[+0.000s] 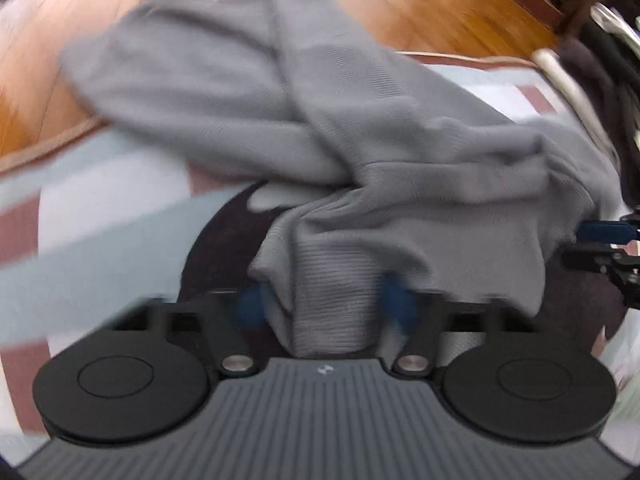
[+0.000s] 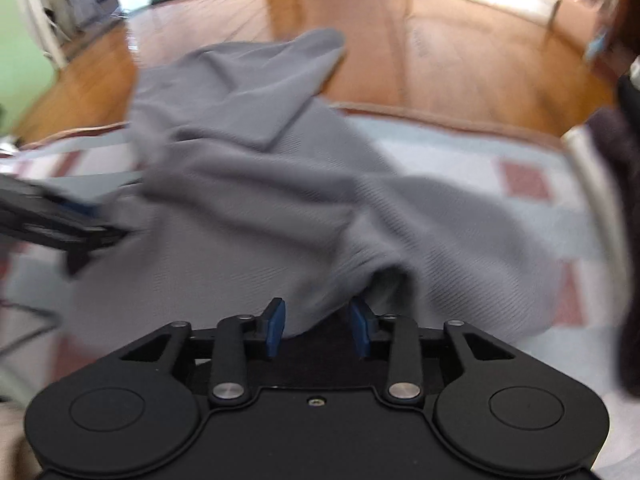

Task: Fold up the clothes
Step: 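Grasp the shirt fabric with the right tool while the left tool grasps nearby, then lift the grey shirt fabric with the right tool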

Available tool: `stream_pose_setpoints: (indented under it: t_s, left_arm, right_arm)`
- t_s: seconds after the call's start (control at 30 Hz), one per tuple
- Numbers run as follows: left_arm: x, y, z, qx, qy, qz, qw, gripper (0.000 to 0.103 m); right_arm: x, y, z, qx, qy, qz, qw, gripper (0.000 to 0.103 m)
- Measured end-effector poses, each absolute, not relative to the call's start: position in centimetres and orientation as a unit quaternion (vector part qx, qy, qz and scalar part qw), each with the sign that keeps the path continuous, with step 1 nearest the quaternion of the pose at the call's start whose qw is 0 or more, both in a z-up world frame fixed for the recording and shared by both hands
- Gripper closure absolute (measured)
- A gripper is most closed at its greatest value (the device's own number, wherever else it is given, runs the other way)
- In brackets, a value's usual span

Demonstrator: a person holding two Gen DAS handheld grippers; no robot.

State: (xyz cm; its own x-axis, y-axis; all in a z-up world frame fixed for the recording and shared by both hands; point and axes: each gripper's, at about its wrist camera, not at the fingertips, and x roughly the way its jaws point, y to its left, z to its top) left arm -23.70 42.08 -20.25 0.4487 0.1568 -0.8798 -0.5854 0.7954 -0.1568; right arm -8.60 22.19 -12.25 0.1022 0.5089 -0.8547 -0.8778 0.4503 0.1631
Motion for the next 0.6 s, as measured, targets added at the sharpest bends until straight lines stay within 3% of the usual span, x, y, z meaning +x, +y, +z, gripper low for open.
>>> stream_pose_setpoints:
  t_s: [0.03,0.23,0.43,0.5,0.6]
  left_arm:
    - [-23.5,41.7,-20.0,-0.212,0.474,0.221,0.826,0.092]
    - [-25.8,42.1,-17.5,-0.220,0.437,0.239,0.839,0.092]
    - [-28.8,44.4,-17.5,-0.274,0.423,0.278,0.818,0.070]
    - [-29.5,45.4,-17.6,-0.294,0.408,0.293,0.813,0.055]
    - [-29.2,46.5,-18.3,-0.321,0.394,0.280,0.814,0.053]
  right_arm:
    - [-8.6,22.1,-12.3,-0.178,0.486,0.497,0.696,0.062]
    - [-8.3,23.0,-15.0,-0.050,0.620,0.519,0.587,0.059]
    - [-9.8,24.2,-16.2,-0.067,0.631,0.518,0.574,0.059]
    - [-10.1,24.4,-16.3,-0.070,0.631,0.518,0.573,0.059]
    - [-10.2,24.5,-16.5,-0.068,0.636,0.516,0.570,0.058]
